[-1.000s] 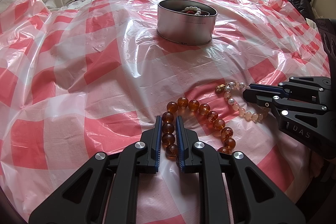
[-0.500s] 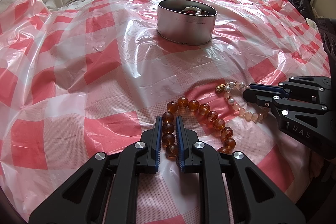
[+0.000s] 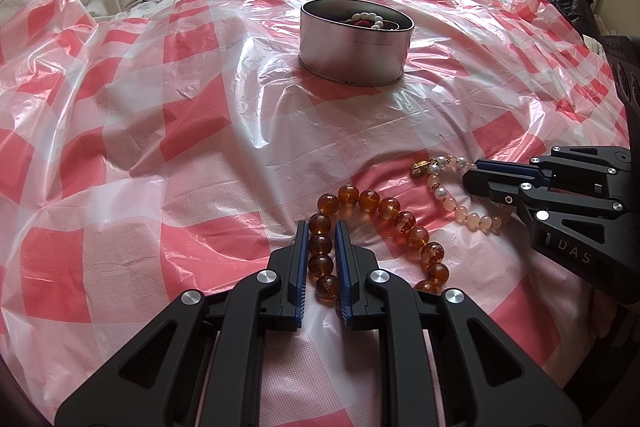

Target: Organize jewelry

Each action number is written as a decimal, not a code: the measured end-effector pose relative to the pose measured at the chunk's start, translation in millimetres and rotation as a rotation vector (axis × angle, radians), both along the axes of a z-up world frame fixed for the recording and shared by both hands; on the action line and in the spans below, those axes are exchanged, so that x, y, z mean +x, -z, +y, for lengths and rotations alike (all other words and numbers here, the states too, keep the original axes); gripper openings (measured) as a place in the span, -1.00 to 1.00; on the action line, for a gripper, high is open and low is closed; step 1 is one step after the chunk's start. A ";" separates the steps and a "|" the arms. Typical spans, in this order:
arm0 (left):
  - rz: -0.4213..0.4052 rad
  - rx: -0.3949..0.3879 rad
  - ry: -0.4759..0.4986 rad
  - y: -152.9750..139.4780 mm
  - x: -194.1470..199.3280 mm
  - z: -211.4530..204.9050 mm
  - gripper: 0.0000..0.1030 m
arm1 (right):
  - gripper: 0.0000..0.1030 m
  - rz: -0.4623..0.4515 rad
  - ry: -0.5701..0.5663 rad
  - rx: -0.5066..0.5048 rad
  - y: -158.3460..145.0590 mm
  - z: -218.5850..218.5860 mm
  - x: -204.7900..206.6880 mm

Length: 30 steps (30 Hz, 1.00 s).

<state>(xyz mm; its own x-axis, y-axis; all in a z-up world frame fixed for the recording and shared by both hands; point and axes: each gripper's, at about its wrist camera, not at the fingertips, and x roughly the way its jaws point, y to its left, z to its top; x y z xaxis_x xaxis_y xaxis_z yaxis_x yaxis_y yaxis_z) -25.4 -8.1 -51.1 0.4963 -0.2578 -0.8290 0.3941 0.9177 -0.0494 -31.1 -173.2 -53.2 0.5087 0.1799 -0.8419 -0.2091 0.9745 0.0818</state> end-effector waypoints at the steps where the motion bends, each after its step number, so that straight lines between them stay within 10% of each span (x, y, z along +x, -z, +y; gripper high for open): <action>1: 0.000 0.000 0.000 0.0 -0.1 -0.2 -0.75 | -0.82 0.000 0.000 0.000 0.0 0.1 0.0; 30: 0.003 -0.008 -0.003 0.1 0.6 0.9 -0.75 | -0.82 0.005 0.036 0.151 -9.7 -15.1 1.9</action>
<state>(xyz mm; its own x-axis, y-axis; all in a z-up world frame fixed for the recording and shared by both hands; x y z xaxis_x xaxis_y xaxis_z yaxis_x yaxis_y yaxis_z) -24.7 -7.1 -51.2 0.4946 -0.2630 -0.8283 0.3914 0.9184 -0.0579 -29.2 -188.3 -43.5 0.5133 0.2862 -0.8091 -0.1736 0.9579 0.2286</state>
